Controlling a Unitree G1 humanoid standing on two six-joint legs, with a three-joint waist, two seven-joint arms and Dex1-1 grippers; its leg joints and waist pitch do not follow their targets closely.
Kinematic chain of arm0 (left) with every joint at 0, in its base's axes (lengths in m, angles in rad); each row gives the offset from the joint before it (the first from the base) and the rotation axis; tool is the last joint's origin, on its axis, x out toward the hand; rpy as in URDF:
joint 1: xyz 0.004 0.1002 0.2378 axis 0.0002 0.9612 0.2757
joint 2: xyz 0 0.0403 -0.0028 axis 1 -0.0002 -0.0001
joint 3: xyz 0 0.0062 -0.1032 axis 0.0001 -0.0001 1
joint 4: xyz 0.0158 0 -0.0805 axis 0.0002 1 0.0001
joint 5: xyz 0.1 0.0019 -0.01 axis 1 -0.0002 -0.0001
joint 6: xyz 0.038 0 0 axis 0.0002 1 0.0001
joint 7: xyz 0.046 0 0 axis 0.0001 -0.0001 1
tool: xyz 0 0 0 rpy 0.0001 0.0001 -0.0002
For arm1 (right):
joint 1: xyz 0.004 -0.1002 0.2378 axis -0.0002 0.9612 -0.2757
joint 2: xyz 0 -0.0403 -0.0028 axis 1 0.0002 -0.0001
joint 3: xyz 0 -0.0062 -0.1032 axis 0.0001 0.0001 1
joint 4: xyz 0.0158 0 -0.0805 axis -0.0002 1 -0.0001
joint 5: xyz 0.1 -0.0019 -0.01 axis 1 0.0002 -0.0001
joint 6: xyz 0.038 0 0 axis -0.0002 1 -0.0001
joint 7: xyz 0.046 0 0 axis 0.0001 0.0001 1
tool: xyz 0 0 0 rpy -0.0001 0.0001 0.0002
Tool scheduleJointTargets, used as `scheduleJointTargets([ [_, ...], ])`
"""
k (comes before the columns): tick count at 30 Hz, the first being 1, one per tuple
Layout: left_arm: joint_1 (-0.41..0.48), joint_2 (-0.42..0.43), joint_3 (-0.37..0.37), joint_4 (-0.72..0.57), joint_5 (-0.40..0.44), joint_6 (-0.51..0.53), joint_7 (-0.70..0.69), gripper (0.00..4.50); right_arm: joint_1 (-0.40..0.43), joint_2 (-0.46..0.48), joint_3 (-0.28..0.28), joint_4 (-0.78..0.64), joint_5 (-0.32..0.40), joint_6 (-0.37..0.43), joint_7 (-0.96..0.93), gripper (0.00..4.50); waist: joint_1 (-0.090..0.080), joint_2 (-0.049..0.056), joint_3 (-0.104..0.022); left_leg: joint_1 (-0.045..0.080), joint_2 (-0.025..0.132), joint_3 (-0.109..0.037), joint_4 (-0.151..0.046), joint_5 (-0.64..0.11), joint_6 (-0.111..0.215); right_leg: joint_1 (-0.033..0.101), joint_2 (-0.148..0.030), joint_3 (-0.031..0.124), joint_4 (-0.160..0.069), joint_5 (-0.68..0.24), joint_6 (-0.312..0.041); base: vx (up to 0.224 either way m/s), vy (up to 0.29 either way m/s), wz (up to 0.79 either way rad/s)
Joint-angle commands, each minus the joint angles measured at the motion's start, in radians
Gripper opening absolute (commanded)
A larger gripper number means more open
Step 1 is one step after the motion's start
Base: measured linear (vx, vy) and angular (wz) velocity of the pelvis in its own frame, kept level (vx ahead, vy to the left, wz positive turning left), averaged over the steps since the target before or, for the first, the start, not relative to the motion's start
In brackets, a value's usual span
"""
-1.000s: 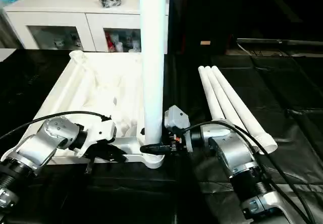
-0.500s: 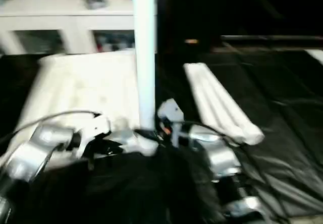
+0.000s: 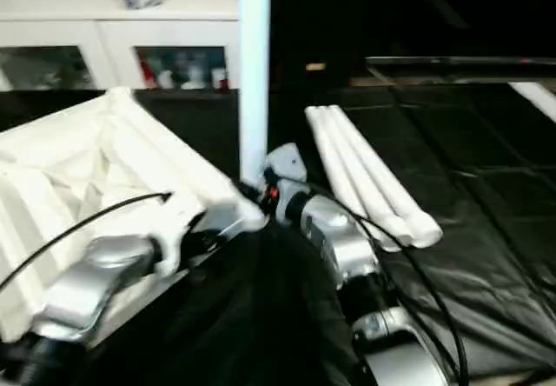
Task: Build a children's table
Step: Rotate leg to tighten
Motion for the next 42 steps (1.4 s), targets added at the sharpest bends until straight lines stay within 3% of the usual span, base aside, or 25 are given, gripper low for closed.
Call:
scheduleJointTargets([
  [1, -0.044, -0.018, -0.004, -0.009, -0.008, -0.01, 0.001, 0.0, 0.051, 0.011, 0.031, 0.105, -0.04, 0.048, -0.002, 1.89, 0.006, 0.01, -0.035, -0.012, 0.032, -0.01, -0.068, -0.202, 0.026, 0.04, -0.069, 0.046, -0.084, -0.183, -0.202, 0.0, 0.0, 0.0],
  [4, -0.054, -0.009, -0.008, 0.008, -0.003, -0.02, -0.004, 0.0, 0.056, 0.008, 0.031, 0.103, -0.041, 0.049, -0.001, 1.89, 0.007, 0.01, -0.035, -0.014, 0.033, -0.01, -0.067, -0.194, 0.028, 0.04, -0.066, 0.044, -0.082, -0.148, -0.209, 0.0, 0.0, 0.0],
  [6, -0.058, -0.001, -0.014, 0.021, -0.003, -0.023, -0.002, 0.0, 0.063, 0.005, 0.032, 0.1, -0.045, 0.05, -0.006, 1.89, 0.007, 0.016, -0.032, -0.013, 0.033, -0.01, -0.07, -0.226, 0.022, 0.039, -0.067, 0.043, -0.086, -0.189, -0.205, 0.0, 0.0, 0.0],
  [10, -0.061, 0.007, -0.021, 0.034, -0.006, -0.029, 0.002, 0.0, 0.069, 0.007, 0.023, 0.1, -0.038, 0.057, -0.006, 1.89, 0.008, 0.015, -0.031, -0.01, 0.034, -0.012, -0.072, -0.259, 0.013, 0.036, -0.069, 0.044, -0.093, -0.258, -0.185, 0.0, 0.0, 0.0],
  [12, -0.065, 0.014, -0.025, 0.047, -0.004, -0.037, -0.001, 0.0, 0.075, 0.007, 0.018, 0.097, -0.032, 0.056, 0.005, 2.45, 0.008, 0.018, -0.032, -0.01, 0.034, -0.012, -0.072, -0.249, 0.012, 0.036, -0.068, 0.044, -0.091, -0.238, -0.185, 0.0, 0.0, 0.0],
  [21, -0.094, 0.059, -0.04, 0.101, 0.011, -0.096, -0.026, 0.0, 0.105, -0.009, 0.005, 0.06, -0.026, 0.008, 0.027, 3.31, 0.014, 0.021, -0.034, -0.012, 0.033, -0.01, -0.068, -0.215, 0.017, 0.04, -0.07, 0.044, -0.087, -0.201, -0.193, 0.0, 0.0, 0.0],
  [26, -0.107, 0.085, -0.045, 0.129, 0.007, -0.128, -0.043, 0.0, 0.141, -0.026, -0.011, -0.002, 0.004, 0.029, 0.075, 3.66, 0.017, 0.022, -0.04, -0.017, 0.033, -0.011, -0.062, -0.159, 0.031, 0.048, -0.069, 0.043, -0.074, -0.095, -0.214, 0.0, 0.0, 0.0],
  [27, -0.109, 0.09, -0.049, 0.133, 0.007, -0.135, -0.049, 0.0, 0.149, -0.032, -0.011, -0.016, 0.007, 0.031, 0.085, 3.75, 0.017, 0.023, -0.037, -0.016, 0.031, -0.008, -0.061, -0.151, 0.038, 0.045, -0.066, 0.042, -0.076, -0.081, -0.22, 0.0, 0.0, 0.0],
  [28, -0.112, 0.097, -0.054, 0.141, 0.008, -0.146, -0.06, 0.0, 0.162, -0.041, -0.013, -0.039, 0.017, 0.035, 0.1, 3.75, 0.019, 0.028, -0.038, -0.016, 0.03, -0.009, -0.06, -0.15, 0.04, 0.048, -0.068, 0.041, -0.075, -0.083, -0.22, 0.0, 0.0, 0.0],
  [36, -0.124, 0.169, -0.11, 0.216, 0.012, -0.301, -0.192, 0.0, 0.258, -0.142, -0.008, -0.24, 0.085, 0.079, 0.256, 4.47, 0.022, 0.027, -0.041, -0.016, 0.032, -0.009, -0.055, -0.133, 0.06, 0.052, -0.066, 0.04, -0.073, -0.04, -0.223, 0.0, 0.0, 0.0],
  [40, -0.125, 0.207, -0.137, 0.244, 0.01, -0.365, -0.272, 0.0, 0.27, -0.216, 0.007, -0.325, 0.086, 0.085, 0.336, 4.47, 0.026, 0.034, -0.039, -0.015, 0.033, -0.008, -0.054, -0.123, 0.062, 0.05, -0.068, 0.04, -0.07, -0.035, -0.233, 0.0, 0.0, 0.0],
  [42, -0.127, 0.228, -0.152, 0.258, 0.01, -0.402, -0.318, 0.0, 0.263, -0.269, 0.02, -0.361, 0.081, 0.095, 0.389, 4.47, 0.03, 0.032, -0.042, -0.011, 0.034, -0.008, -0.05, -0.11, 0.068, 0.051, -0.066, 0.041, -0.066, -0.007, -0.232, 0.0, 0.0, 0.0],
])
